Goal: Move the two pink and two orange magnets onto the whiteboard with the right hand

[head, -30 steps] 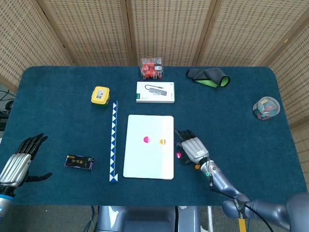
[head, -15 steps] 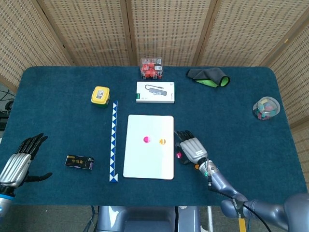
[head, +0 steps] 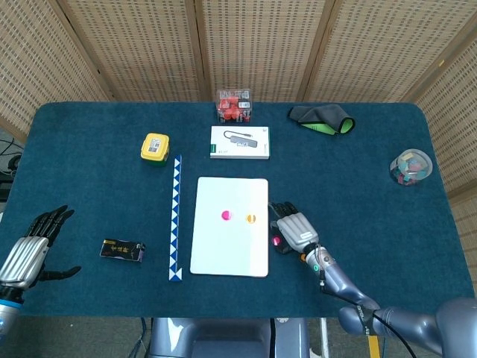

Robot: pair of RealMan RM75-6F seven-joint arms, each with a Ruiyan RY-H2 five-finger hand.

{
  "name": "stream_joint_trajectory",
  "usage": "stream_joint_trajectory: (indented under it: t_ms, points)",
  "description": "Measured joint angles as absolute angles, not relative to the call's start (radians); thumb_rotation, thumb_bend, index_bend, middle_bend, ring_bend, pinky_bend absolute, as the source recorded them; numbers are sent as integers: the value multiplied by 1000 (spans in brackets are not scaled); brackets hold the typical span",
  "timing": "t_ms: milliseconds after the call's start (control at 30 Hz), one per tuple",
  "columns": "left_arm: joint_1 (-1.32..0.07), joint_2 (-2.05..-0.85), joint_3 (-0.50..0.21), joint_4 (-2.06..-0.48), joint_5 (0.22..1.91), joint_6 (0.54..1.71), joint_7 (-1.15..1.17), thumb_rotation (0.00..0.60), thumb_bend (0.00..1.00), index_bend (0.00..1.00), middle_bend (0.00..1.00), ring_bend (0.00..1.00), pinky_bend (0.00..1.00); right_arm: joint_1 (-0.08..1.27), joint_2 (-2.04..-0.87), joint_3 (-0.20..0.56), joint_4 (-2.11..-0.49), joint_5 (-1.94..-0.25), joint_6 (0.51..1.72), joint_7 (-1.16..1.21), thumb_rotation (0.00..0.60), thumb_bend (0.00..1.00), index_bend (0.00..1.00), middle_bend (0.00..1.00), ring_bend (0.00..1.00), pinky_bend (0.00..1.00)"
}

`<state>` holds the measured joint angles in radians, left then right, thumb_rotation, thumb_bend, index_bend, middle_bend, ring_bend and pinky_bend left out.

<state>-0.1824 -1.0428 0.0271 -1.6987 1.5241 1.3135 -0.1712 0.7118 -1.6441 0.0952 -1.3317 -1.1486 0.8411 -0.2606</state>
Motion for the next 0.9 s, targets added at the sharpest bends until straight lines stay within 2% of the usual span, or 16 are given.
stream_joint_trajectory:
  t_ms: [333,500,700,900]
  points:
    - [-183,-1042,28,-1699,1525,1312,-172,600,0,0,0,0,0,714,-1625,112,-1366,-1152,847,-252,600,365,562,0,0,0]
    - [-184,-1041,29,-1699,1526,1311,-175,600,0,0,0,0,0,736,-1601,148,-1427,-1147,841,-250,600,364,562,0,0,0]
    - [-184,-1040,29,-1701,1525,1308,-179,600,0,0,0,0,0,818,-1614,196,-1452,-1085,793,-313,600,368,562,0,0,0]
    - [-185,-1036,28,-1703,1517,1303,-188,600,0,0,0,0,0,921,-1684,237,-1424,-960,749,-410,600,388,562,0,0,0]
